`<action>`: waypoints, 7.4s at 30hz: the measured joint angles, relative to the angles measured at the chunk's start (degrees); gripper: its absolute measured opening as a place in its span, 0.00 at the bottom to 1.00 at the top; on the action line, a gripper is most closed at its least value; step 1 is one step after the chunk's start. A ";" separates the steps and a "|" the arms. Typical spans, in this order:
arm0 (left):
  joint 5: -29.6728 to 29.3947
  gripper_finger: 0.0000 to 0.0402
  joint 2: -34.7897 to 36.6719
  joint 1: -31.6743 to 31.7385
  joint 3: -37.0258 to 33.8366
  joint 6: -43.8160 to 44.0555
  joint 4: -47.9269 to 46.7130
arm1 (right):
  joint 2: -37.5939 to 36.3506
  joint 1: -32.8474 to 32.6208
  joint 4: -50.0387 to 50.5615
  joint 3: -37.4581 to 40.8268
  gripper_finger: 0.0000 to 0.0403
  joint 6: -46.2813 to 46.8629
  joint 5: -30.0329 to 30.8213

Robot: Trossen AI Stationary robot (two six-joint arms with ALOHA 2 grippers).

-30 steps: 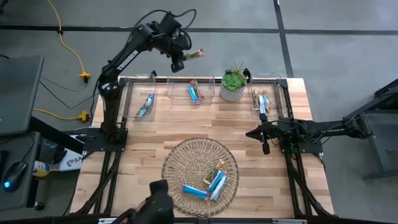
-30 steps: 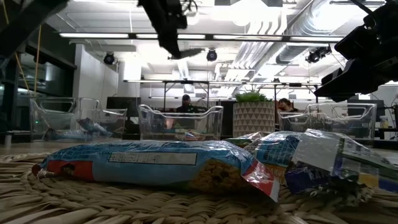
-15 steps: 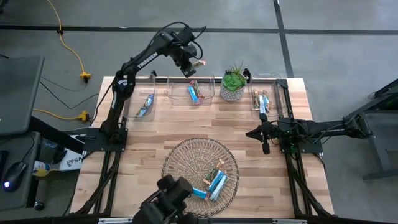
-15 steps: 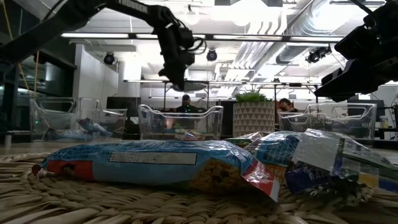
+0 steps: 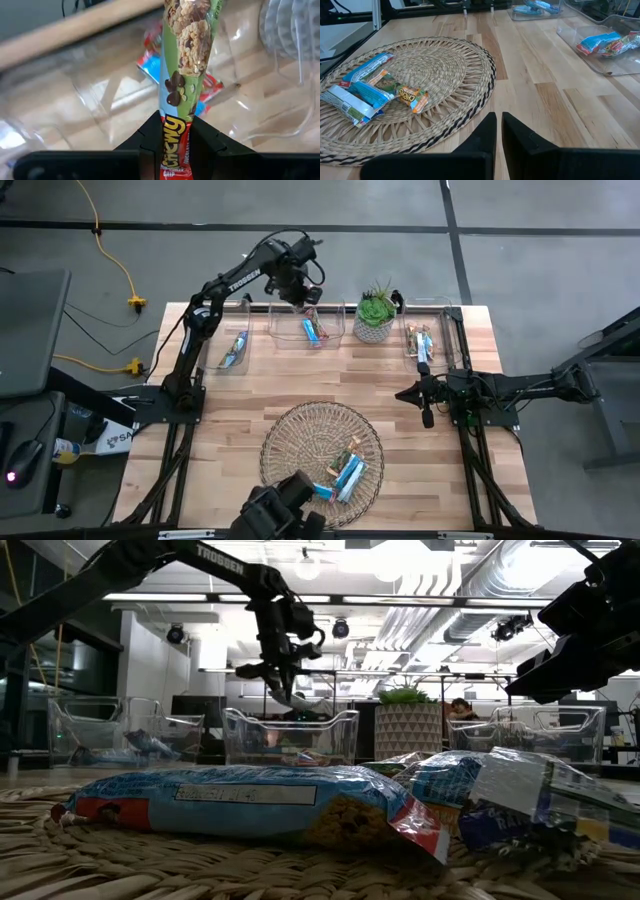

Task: Pick and place Granola Bars by type
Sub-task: Put the red granola bar into the middle transparent bin

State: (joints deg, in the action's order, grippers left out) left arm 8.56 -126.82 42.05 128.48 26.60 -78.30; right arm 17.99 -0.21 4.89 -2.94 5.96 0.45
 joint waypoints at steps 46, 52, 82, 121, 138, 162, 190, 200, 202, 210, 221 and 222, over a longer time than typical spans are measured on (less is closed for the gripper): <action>5.48 0.57 1.94 -7.75 -8.80 1.85 9.36 | 0.01 0.00 0.00 0.00 0.03 0.01 0.00; 1.25 0.58 7.85 -7.97 -7.66 1.68 10.60 | -0.01 0.00 0.00 0.00 0.03 0.00 0.00; 8.52 0.58 44.16 -15.39 -7.64 -14.81 10.21 | 0.01 0.00 0.00 0.00 0.03 0.00 0.00; -3.13 0.58 51.32 -62.67 -34.86 -7.14 23.46 | 0.01 0.00 0.00 0.00 0.03 0.00 0.02; -11.32 0.58 51.34 -70.75 -54.37 -6.59 36.52 | -0.01 0.00 0.00 0.00 0.03 0.02 0.02; -10.63 0.58 44.18 -70.59 -66.21 -14.77 42.79 | 0.75 0.00 -0.31 0.00 0.03 0.00 0.02; -19.01 0.58 26.91 -78.04 -66.12 -29.41 66.51 | 2.17 0.00 -0.90 0.02 0.03 0.00 0.00; -21.80 0.58 24.29 -78.11 -66.13 -29.17 69.07 | 2.22 0.00 -1.09 0.02 0.03 0.00 0.00; -21.90 0.58 23.52 -78.06 -65.93 -29.01 70.88 | 2.26 0.00 -1.31 0.02 0.03 0.00 0.02; -23.13 0.58 22.17 -78.06 -66.10 -28.28 72.47 | 2.26 0.00 -1.23 0.02 0.03 0.00 0.00; -23.48 0.58 19.70 -78.04 -65.93 -26.45 73.27 | 2.26 0.00 -1.27 0.02 0.03 0.00 0.00; -23.35 0.58 19.65 -78.06 -66.12 -26.27 72.50 | 2.26 0.00 -1.27 0.02 0.03 0.00 0.00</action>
State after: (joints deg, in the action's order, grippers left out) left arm -14.79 -107.18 -36.01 62.36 0.34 -5.80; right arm 20.25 -0.21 3.62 -2.92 5.96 0.45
